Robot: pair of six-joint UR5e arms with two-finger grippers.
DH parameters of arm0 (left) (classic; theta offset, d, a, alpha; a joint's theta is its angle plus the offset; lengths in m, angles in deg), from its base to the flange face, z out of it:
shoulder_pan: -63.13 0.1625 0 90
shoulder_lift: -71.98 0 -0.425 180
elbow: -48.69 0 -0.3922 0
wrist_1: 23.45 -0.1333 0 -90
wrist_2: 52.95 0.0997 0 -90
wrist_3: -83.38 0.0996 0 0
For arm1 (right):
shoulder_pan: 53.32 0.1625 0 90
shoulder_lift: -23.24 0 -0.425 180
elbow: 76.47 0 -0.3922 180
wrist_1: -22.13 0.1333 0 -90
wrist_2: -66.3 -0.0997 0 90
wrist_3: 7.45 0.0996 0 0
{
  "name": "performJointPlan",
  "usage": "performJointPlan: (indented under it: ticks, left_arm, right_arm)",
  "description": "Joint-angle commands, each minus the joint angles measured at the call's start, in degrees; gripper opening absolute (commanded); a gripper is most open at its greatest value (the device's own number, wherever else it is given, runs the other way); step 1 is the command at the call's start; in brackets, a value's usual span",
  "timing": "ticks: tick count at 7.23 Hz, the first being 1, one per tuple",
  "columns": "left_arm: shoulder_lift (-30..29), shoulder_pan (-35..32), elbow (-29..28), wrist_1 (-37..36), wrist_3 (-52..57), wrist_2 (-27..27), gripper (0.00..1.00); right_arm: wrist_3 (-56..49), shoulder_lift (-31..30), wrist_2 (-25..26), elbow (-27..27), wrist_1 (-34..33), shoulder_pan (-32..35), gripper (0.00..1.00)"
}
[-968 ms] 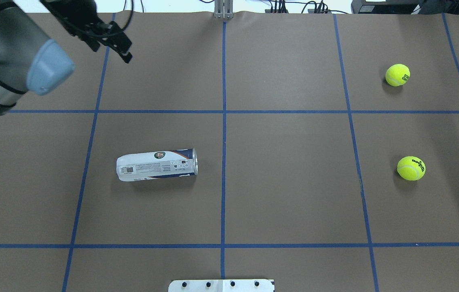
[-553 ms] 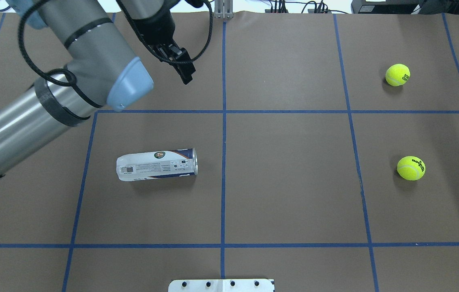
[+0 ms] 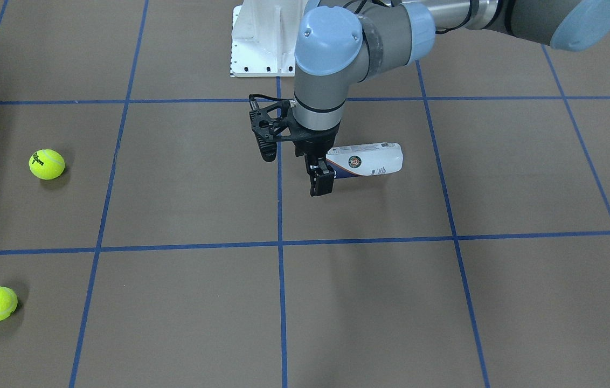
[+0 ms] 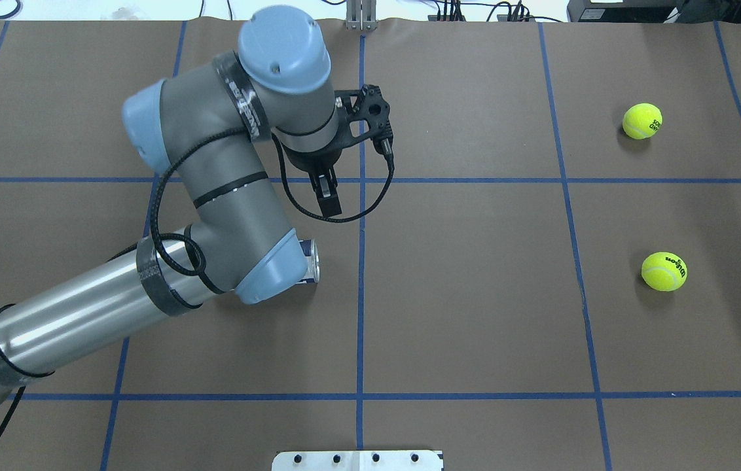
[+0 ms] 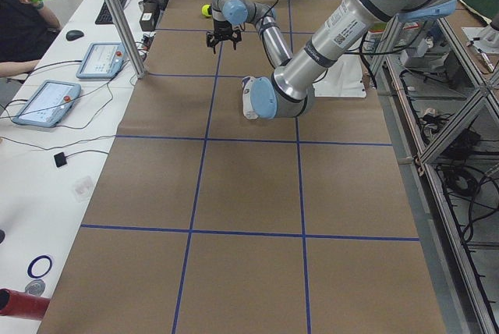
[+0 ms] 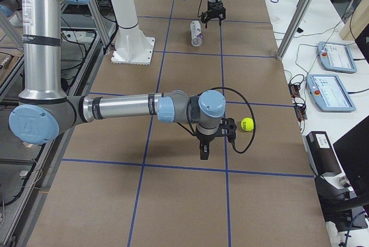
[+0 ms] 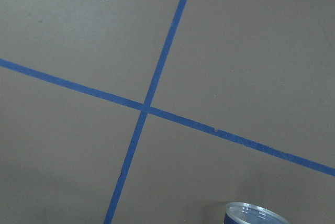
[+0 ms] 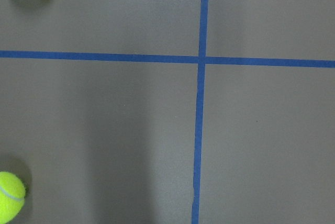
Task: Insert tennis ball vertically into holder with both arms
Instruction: 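Move the left gripper down toward the lying Wilson tennis-ball can, then close the left gripper around the middle of the lying can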
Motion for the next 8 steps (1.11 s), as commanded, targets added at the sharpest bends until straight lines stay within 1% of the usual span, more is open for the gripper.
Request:
performJointPlan:
  ticks: [1,2,5,7,8]
  left_arm:
    - [6.9,2.3,2.3,6.0,0.2,2.6,0.99]
    - [8.1,2.8,3.5,6.3,0.6,2.6,0.99]
    - [8.3,5.4,4.3,6.1,0.8,2.7,0.99]
    - [10.3,7.1,6.0,6.0,0.8,2.8,0.99]
    - [10.4,7.1,5.9,5.9,0.8,2.8,0.99]
  right_arm:
    - [0.0,-0.3,-0.2,-0.1,0.1,0.0,0.99]
    - [0.0,-0.4,-0.3,-0.2,0.1,0.0,0.99]
    - [0.0,-0.4,-0.3,0.0,0.1,0.0,0.99]
    - [0.0,-0.5,-0.3,0.1,0.0,0.0,0.99]
    - [0.0,-0.9,-0.3,0.1,0.1,0.0,0.99]
